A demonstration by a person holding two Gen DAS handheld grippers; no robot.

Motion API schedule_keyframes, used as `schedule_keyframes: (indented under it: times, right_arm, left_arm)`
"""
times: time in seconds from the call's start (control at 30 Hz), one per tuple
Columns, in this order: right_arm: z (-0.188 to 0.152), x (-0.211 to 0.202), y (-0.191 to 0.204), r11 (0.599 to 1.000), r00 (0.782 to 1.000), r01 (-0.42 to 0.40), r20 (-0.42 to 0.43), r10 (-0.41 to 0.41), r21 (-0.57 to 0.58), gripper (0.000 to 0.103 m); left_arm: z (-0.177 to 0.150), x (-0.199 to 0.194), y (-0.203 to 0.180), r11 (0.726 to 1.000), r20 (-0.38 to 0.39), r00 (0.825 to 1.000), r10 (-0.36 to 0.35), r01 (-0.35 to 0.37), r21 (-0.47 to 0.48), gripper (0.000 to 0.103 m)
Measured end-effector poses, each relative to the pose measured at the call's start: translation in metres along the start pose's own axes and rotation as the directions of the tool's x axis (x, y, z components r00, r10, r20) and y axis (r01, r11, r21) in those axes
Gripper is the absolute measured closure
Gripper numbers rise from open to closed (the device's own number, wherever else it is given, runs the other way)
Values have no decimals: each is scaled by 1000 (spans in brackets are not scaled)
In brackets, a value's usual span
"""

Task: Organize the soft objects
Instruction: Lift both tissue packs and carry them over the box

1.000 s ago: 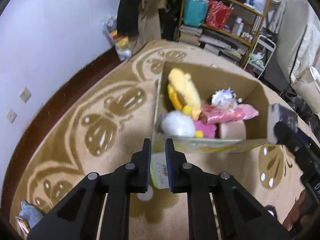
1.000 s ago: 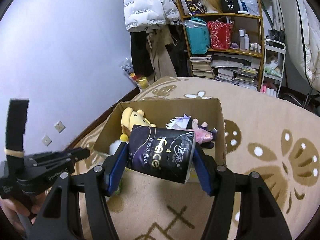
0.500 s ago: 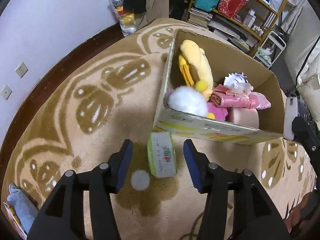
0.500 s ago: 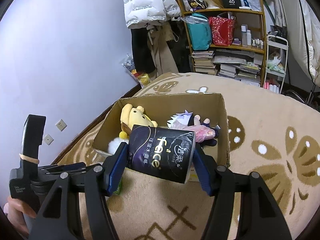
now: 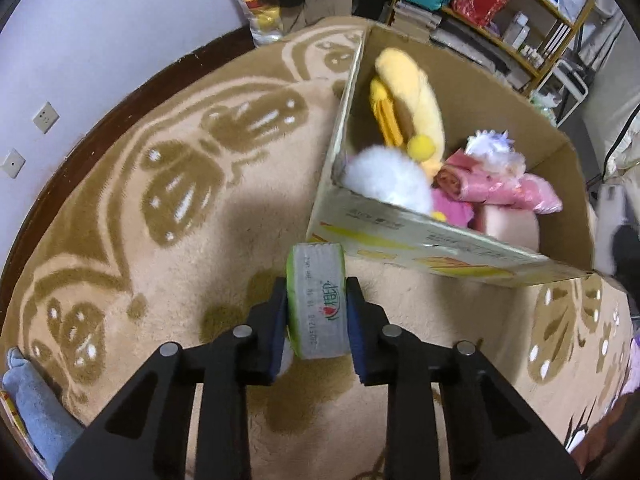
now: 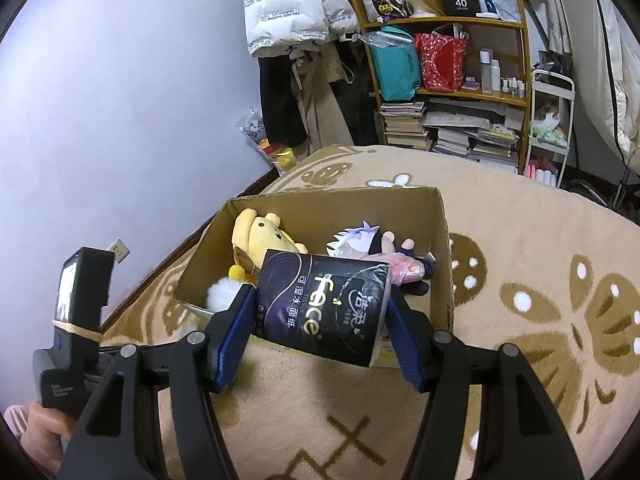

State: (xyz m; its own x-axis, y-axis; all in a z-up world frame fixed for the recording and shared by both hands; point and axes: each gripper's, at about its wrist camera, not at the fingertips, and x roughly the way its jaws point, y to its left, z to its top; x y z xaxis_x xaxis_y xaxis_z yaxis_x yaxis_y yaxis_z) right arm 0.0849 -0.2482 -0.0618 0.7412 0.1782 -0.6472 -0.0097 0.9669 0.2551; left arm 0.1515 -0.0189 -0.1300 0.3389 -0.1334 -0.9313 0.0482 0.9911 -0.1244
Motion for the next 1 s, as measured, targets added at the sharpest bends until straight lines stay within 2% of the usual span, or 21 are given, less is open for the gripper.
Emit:
schedule_keyframes:
  times: [0.13, 0.3, 0.37, 0.5, 0.6, 0.67, 0.73, 0.8, 0.87, 1.0]
  right_arm:
    - [2, -2, -1, 1000, 1000, -4, 11, 4, -2, 36]
    - [6, -3, -4, 1000, 1000, 1, 24, -1, -3, 36]
    - [8, -2, -5, 1000, 1000, 3, 28, -3, -2, 36]
    - [12, -1, -6, 1000, 999, 6, 41, -5, -5, 36]
    - [17, -1, -5, 1000, 998, 8, 59, -7, -13, 36]
    - [20, 1, -5, 1000, 998, 6, 68, -5, -19, 36]
    - [22, 1, -5, 1000, 997, 4, 77, -2, -24, 36]
    - [23, 2, -5, 1000, 996, 4, 85, -2, -31, 36]
    - [25, 4, -6, 999, 996, 5, 91, -2, -35, 36]
    - [26, 10, -11, 1000, 996, 7, 88, -5, -28, 36]
  left_arm:
    - [-3, -29, 3, 1000, 75, 997, -8, 9, -18, 78]
    - [4, -78, 5, 1000, 236, 972, -13, 14, -2, 78]
    - [7, -94, 6, 1000, 321, 947, -13, 9, 13, 78]
    - [13, -108, 6, 1000, 388, 921, 6, -16, 23, 78]
    - [17, -124, 2, 999, 472, 882, -6, -16, 42, 78]
    - [19, -137, -5, 998, 542, 840, -32, -5, 66, 77]
    - [21, -146, -11, 995, 576, 814, -71, 20, 94, 77]
    - [23, -148, -17, 991, 592, 800, -102, 32, 128, 77]
    - [27, -146, -24, 987, 597, 793, -123, 34, 159, 77]
    - [40, -135, -35, 980, 572, 804, -161, 64, 186, 77]
